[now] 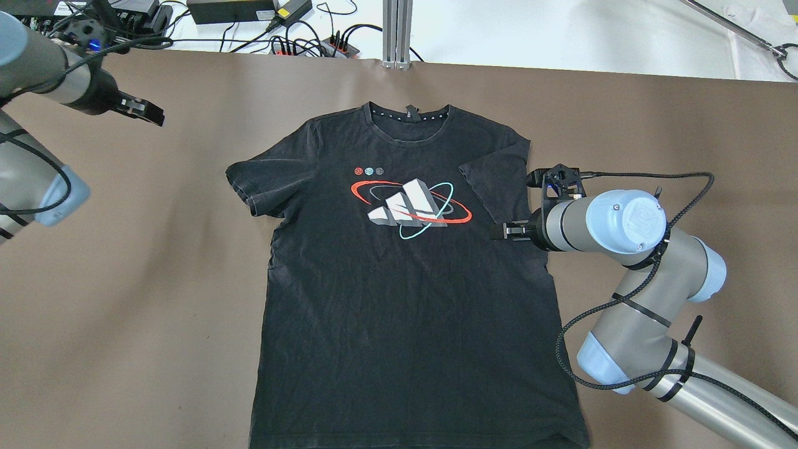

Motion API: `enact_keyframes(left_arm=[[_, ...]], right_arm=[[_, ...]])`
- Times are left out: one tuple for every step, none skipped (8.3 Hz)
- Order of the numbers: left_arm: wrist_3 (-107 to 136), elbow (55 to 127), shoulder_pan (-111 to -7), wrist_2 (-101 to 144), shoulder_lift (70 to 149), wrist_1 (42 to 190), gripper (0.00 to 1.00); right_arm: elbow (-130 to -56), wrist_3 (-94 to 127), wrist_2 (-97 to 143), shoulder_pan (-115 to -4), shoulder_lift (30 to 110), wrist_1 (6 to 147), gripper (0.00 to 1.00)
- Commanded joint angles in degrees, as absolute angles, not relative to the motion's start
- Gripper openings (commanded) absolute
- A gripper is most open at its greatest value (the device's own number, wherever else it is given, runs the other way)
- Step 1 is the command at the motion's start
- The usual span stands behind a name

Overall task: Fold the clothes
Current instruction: 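Reach the left gripper to the sleeve nearest it and grasp it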

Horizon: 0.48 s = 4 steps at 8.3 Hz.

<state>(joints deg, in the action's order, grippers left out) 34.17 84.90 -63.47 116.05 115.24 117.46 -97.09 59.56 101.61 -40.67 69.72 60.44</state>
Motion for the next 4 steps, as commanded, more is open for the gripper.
enact_keyframes(left_arm=[[39.5,77.9,-56.6,115.7,121.4,118.6,0.47],[40.4,74.6,-54.4,115.3,122.7,121.2,0.44],[41.4,71.9,-53.4,115.4,123.0,124.9,0.41],[41.7,70.3,-53.1,115.4,122.7,126.7,0.39]], right_arm=[[-96.2,59.5,101.3,-41.1,69.7,60.6,0.94],[-95.9,59.5,101.1,-41.0,69.7,60.5,0.94],[-95.3,59.7,101.1,-41.0,69.5,60.4,0.94],[-94.1,59.7,101.0,-41.0,69.3,59.9,0.94]])
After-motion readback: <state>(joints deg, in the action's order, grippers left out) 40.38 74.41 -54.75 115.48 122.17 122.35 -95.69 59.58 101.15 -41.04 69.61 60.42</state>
